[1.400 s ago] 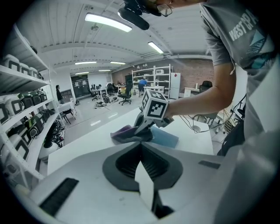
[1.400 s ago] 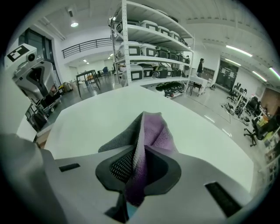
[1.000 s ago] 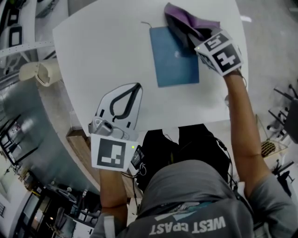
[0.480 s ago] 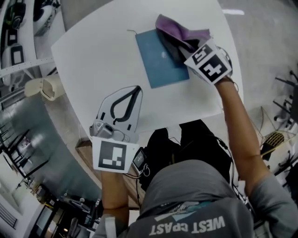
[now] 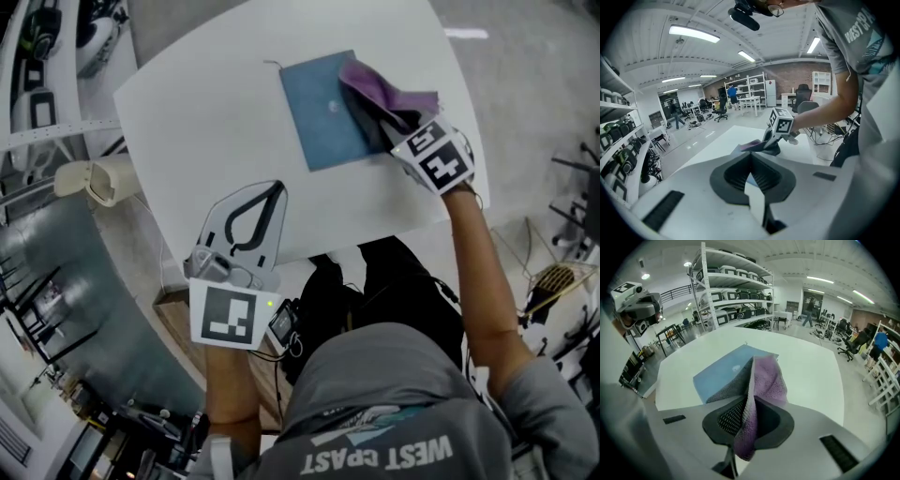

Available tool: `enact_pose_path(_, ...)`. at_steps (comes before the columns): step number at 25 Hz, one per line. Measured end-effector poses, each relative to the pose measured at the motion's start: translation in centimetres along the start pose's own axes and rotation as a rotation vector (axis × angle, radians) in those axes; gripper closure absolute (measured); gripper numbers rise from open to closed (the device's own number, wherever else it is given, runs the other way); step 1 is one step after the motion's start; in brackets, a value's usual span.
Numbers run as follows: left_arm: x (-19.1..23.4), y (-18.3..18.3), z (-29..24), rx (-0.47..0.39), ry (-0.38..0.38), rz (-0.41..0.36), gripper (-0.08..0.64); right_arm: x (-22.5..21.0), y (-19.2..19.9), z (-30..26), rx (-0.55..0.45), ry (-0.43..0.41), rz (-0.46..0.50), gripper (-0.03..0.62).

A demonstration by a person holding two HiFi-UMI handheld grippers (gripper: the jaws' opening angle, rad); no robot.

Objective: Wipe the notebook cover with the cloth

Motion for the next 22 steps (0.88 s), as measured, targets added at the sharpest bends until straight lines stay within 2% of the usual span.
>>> enact_pose_path(12, -1.5, 0.5, 5.5, -0.050, -0.034, -0.057, 0.558, 1.3, 7.5, 2.3, 0.060, 0.088, -0.142, 0.524)
enact_pose_path(14, -1.8, 0.6, 6.7, -0.062, -0.041, -0.069, 0.558, 1.7, 8.1, 2.5, 0.054, 0.084, -0.172, 0.504)
enact_pose_path(18, -2.7, 0.6, 9.6, -0.073, -0.044, -0.087, 0.558, 3.1, 8.9, 4.7, 0.034, 0.107, -0.212, 0.416)
enact_pose_path(22, -3.3, 0.4, 12.8, -0.109, -0.064, -0.112, 0.557, 5.0, 8.0, 8.2, -0.036, 0.149, -0.208, 0.405)
Point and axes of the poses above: the fingertips, and each gripper's own axes: z backward along the fingers, x to its left, y out of its underside, the point moved 6 cm from there along z, backward along the fingers, and after that the axes turned 9 degrees about x, right-handed, at the moved point
